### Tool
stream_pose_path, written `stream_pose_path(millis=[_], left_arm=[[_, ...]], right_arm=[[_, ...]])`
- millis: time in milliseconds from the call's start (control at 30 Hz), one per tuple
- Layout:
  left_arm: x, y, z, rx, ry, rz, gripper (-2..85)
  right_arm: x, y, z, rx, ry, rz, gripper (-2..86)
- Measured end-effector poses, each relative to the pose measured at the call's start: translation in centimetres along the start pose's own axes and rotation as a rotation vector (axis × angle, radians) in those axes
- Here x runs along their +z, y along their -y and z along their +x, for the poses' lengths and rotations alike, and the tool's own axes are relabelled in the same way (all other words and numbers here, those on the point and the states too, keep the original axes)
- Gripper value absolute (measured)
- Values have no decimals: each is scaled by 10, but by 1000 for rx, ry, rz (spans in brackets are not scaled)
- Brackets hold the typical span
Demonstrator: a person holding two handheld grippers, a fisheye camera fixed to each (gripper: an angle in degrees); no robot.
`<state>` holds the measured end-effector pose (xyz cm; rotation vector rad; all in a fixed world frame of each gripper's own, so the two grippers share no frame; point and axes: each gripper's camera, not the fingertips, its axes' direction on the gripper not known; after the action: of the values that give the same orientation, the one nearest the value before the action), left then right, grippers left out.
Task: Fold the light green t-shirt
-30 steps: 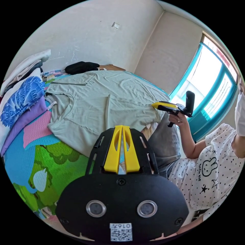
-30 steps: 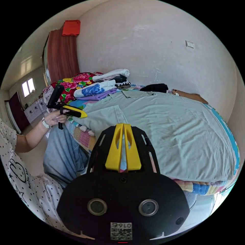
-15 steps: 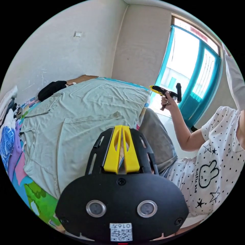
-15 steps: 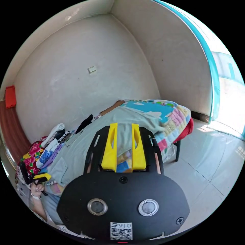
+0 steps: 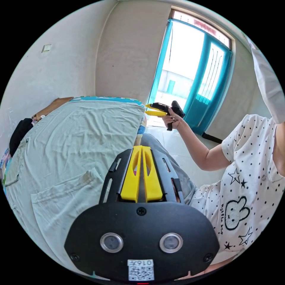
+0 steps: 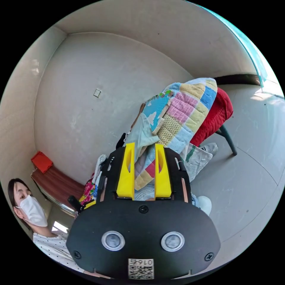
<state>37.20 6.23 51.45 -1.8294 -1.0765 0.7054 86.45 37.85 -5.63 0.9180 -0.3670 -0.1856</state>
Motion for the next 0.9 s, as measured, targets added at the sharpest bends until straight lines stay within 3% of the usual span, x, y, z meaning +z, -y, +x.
stream_pose_path(millis=[133, 267, 500, 667, 767, 900], left_arm=[[-22, 49, 22, 41, -48, -21, -9], [-51, 119, 58, 119, -45, -30, -6], [-65, 268, 135, 236, 248, 17, 62], [-40, 334, 194, 306, 360, 6, 96], [-34, 350, 230, 326, 556, 47, 85], [-53, 364, 260, 301, 713, 93, 6]], right_arm=[[-2, -14, 53, 64, 140, 8, 82], [-10, -29, 79, 72, 139, 52, 26], [-7, -55, 88, -17, 112, 12, 11], [9, -75, 87, -86, 92, -36, 9], [23, -86, 85, -128, 78, -81, 10], [41, -103, 83, -196, 59, -140, 15]])
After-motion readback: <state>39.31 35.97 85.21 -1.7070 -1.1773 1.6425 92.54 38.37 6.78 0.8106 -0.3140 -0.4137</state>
